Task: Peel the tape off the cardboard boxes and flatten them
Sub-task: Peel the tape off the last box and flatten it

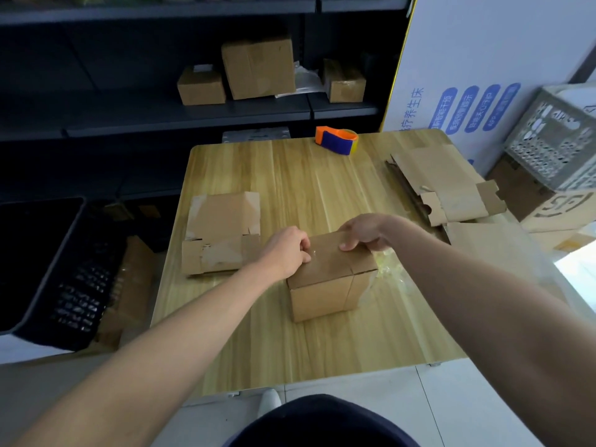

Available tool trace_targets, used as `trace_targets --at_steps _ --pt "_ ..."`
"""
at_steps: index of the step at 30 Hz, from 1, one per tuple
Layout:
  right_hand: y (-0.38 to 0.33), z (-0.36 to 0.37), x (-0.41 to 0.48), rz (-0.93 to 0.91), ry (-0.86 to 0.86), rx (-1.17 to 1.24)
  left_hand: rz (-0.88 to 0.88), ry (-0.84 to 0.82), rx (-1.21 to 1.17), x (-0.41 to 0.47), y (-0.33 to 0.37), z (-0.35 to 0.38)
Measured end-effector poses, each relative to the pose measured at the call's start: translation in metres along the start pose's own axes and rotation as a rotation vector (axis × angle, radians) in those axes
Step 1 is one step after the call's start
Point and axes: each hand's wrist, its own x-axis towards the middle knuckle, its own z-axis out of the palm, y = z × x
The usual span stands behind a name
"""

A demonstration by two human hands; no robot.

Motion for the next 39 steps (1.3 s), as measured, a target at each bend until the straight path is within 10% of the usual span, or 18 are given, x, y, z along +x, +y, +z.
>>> trace_targets --at_steps 17,27,39 --pt "0.001 0.015 -0.004 -0.13 0.259 -0.157 0.047 -0.069 -0.157 0.01 -0.012 0.012" --pt "-0.008 0.023 -0.012 -0.169 0.405 -0.481 -0.205 -0.094 -1.598 -0.013 -0.058 -0.02" --pt "-0.029 0.082 -0.022 -0.507 0.302 -0.837 -0.361 0.121 -1.726 -0.006 -0.037 -0.035"
